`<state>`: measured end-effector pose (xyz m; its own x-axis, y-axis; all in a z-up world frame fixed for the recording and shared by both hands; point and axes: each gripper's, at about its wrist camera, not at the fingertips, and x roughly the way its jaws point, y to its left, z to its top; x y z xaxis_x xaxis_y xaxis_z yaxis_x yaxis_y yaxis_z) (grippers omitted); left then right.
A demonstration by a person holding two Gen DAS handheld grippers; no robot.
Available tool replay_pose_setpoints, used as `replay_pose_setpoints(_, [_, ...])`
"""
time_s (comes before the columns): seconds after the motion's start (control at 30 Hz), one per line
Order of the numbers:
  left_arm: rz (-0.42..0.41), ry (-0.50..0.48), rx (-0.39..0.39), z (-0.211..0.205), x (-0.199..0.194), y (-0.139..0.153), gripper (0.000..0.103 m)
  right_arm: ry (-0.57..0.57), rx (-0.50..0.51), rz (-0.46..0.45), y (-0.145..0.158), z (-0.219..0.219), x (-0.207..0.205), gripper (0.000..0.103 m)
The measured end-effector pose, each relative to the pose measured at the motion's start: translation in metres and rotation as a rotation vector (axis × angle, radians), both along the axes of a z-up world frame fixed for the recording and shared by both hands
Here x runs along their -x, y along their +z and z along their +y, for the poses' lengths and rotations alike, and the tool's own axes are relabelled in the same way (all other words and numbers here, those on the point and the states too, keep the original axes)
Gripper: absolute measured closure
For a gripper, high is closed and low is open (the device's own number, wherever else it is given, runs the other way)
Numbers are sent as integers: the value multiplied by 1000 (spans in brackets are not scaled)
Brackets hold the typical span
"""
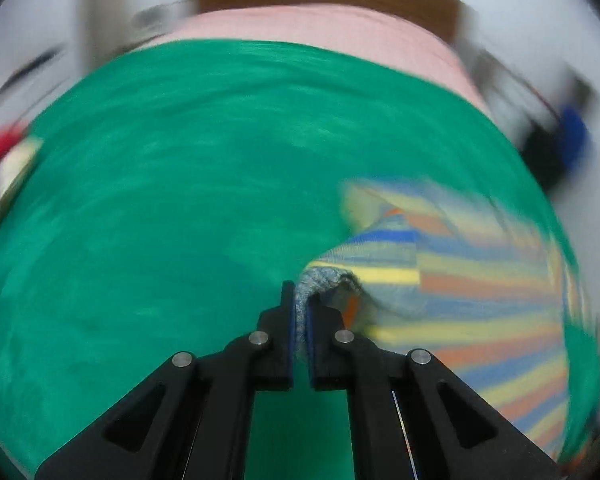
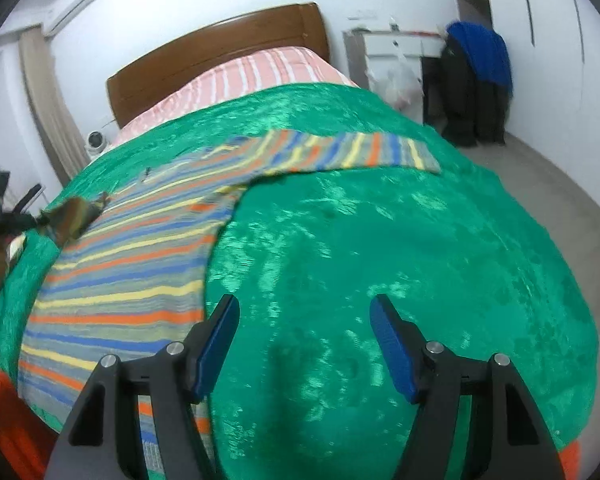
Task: Fold small clothes
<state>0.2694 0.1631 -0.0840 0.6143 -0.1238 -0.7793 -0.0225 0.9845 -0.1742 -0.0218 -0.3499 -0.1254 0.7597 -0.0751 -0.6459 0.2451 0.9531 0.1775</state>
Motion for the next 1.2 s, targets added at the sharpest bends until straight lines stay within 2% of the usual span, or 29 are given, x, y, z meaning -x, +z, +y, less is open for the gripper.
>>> replay_pose_setpoints(0.03, [14, 93, 23, 32, -5, -3, 101, 10, 5, 4, -2, 3, -2, 35])
replay_pose_setpoints(0.1, [46, 172, 23, 64, -11, -13, 101, 19, 4, 21, -6, 6, -5, 35])
replay_pose_setpoints(0.2, [83, 203, -9, 81, -15, -30, 101, 29, -11, 48, -17, 9, -10, 35])
replay_pose_setpoints(0.47, [120, 339, 89, 124, -5, -61, 101, 19, -13, 78, -28, 10, -11, 35])
replay_pose_setpoints(0.73, [142, 388, 142, 132, 1, -79, 101, 24, -3, 89, -33, 11, -16, 35])
replay_pose_setpoints(0.8, [144, 389, 144, 133, 1, -81, 95, 25, -2, 87, -34, 11, -16, 35])
replay_pose_setpoints(0.9, [136, 392, 134, 136, 6, -80, 94, 26, 0, 84, -33, 11, -15, 35])
replay_pose_setpoints(0.93, [134, 397, 136, 138, 13, -78, 92, 26, 0, 83, -33, 11, -15, 35])
replay_pose_setpoints(1.0, [119, 410, 145, 145, 28, -73, 72, 26, -2, 77, -32, 11, -15, 35])
replay_pose_setpoints(1.03, [107, 419, 144, 147, 39, -69, 67, 22, -1, 74, -31, 10, -14, 35])
replay_pose_setpoints(1.1, [62, 428, 143, 145, 66, -60, 36, 8, 2, 64, -27, 8, -12, 34])
replay_pose_setpoints(1.17, [21, 398, 134, 132, 98, -54, 20, -14, 12, 48, -21, 4, -10, 28])
replay_pose_setpoints(1.2, [12, 381, 127, 126, 105, -54, 16, -32, 21, 33, -16, 1, -10, 26])
